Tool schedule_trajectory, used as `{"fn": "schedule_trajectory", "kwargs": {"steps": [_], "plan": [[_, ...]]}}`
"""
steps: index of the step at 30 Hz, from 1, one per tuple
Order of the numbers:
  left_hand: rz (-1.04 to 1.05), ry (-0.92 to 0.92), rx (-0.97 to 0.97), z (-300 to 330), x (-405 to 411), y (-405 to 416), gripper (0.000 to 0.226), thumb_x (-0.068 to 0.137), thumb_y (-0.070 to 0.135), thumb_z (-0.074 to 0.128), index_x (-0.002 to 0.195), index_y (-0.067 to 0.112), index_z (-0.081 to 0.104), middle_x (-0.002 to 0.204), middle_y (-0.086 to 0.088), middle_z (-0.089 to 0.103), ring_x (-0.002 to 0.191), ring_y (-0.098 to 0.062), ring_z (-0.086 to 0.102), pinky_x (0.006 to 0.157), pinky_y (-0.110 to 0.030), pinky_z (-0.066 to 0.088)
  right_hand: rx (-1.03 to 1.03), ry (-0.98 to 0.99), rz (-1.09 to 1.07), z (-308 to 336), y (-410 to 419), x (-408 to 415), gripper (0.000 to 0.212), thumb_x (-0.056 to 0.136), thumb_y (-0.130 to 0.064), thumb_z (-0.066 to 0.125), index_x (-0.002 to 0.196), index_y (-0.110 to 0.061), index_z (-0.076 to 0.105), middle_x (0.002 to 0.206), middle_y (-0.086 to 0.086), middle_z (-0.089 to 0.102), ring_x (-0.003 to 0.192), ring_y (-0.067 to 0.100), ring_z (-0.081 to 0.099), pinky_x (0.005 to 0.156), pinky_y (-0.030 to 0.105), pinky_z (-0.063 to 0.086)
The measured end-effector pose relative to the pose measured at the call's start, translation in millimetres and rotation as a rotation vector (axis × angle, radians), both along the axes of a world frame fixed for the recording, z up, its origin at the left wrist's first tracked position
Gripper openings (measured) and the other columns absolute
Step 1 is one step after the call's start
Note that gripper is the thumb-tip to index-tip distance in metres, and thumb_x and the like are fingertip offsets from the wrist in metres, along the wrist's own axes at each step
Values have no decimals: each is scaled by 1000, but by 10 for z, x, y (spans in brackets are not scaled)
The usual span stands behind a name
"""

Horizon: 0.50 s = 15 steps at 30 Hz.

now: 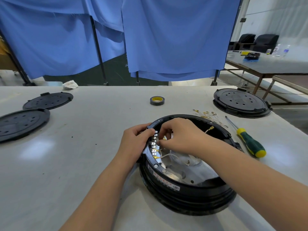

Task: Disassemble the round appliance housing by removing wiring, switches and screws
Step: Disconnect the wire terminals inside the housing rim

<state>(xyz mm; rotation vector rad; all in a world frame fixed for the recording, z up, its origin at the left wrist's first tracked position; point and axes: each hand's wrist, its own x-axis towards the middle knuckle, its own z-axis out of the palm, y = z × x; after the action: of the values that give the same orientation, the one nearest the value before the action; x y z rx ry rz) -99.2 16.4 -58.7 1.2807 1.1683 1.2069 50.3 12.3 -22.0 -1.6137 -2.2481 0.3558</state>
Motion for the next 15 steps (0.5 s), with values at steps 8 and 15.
{"fn": "schedule_trajectory", "kwargs": {"steps": [8,15], "plan": [[-10,-41,-13,7,6,-24,25,84,8,62,74,24,78,82,-15,74,68,-19,67,61,-28,55,-98,-90,43,150,-76,-38,14,79,-29,60,90,-28,69,77,-9,62,74,10,58,60,22,40],[3,-39,-2,-2,4,-21,23,82,6,62,72,21,77,77,-14,73,63,-16,65,58,-26,53,-125,-4,13,99,-208,-127,10,76,-25,63,81,-25,72,82,-6,68,74,9,60,56,20,42]]}}
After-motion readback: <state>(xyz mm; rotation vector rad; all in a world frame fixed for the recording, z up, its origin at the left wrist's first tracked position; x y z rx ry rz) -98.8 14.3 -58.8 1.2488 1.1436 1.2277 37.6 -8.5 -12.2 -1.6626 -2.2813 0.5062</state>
